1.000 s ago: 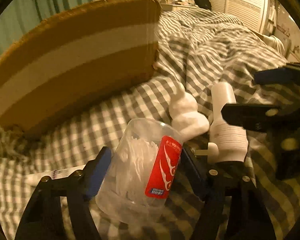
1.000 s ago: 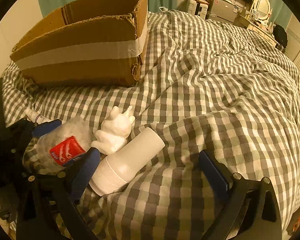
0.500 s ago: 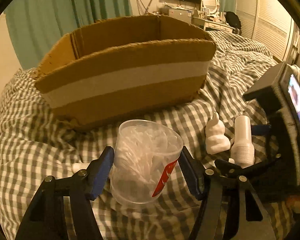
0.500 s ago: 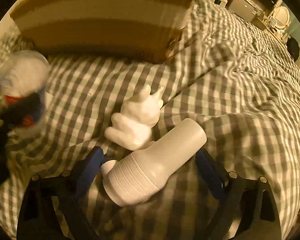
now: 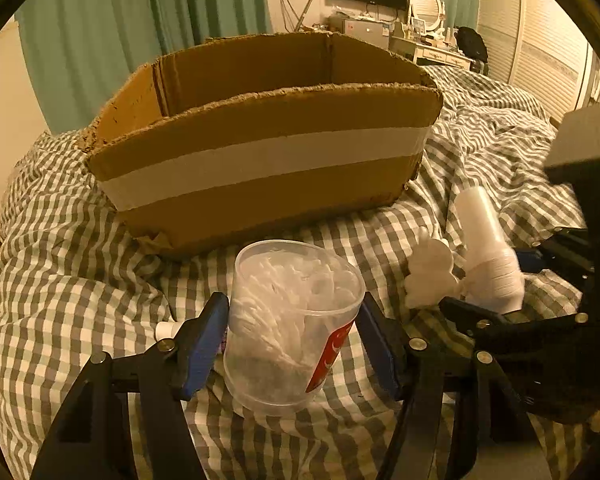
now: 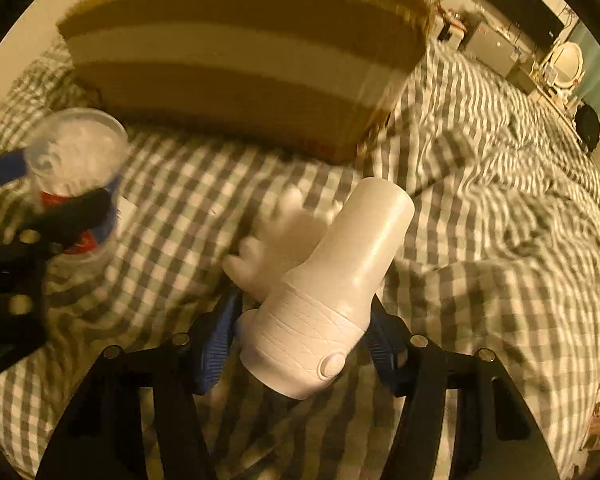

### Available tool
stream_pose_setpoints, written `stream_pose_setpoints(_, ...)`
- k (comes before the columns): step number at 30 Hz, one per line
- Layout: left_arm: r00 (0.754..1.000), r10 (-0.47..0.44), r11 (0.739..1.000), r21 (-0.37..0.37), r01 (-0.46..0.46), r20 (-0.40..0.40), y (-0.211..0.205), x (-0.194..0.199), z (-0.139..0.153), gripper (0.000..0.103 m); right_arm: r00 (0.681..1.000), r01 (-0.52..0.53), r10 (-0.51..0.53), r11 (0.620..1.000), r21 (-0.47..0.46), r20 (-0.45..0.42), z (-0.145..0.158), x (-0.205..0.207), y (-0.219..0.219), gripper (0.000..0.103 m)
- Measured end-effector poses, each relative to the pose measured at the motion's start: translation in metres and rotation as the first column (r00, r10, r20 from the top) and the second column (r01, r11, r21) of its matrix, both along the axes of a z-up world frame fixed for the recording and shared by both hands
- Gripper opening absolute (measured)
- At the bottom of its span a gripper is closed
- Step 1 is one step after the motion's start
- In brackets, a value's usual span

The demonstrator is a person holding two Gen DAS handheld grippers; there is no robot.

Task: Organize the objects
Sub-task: 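Carry the swab cup and white bottle into the box and open both tools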

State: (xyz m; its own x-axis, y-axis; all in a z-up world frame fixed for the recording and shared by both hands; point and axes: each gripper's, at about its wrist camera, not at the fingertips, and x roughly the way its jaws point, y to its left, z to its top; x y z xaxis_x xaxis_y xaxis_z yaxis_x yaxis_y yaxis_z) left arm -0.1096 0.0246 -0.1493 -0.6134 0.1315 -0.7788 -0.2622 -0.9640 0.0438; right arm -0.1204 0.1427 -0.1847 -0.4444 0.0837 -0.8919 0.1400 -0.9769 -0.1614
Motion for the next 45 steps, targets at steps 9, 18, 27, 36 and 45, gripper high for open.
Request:
stream_pose_setpoints(9,0.998,0.033,0.999,0.021,-0.032,-0.061,-0.016,0.016,0.033,0.066,0.995,-0.056,0.052,0.997,-0.045,-0.084,0.041,0.018,-0.019,0.059)
stream_pose_setpoints(18,0.988,0.030,0.998,0.060,-0.021,-0.152,-0.021,0.019,0.087,0.065,0.969,-0.118,0.102,0.991,-0.058,-0.227,0.116,0.039,-0.032,0.059)
stream_pose_setpoints(27,0.982,0.025,0.996,0.093,-0.007,-0.188,-0.029,-0.028,0.134,0.065,0.933,-0.155,0.128,0.986,-0.054,-0.337,0.177,0.013,-0.026,0.059)
stream_pose_setpoints(36,0.991,0.027,0.991,0.134,-0.009,-0.134,-0.030,-0.119,0.139,0.065,0.935,-0.160,0.131,0.985,-0.060,-0.329,0.189,-0.072,-0.018,0.059)
stream_pose_setpoints(45,0.998,0.043,0.997,0.062,-0.040,-0.045,-0.025,-0.204,0.094,0.065,0.977,-0.146,0.128,0.984,-0.101,-0.169,0.123,-0.182,-0.008,0.059)
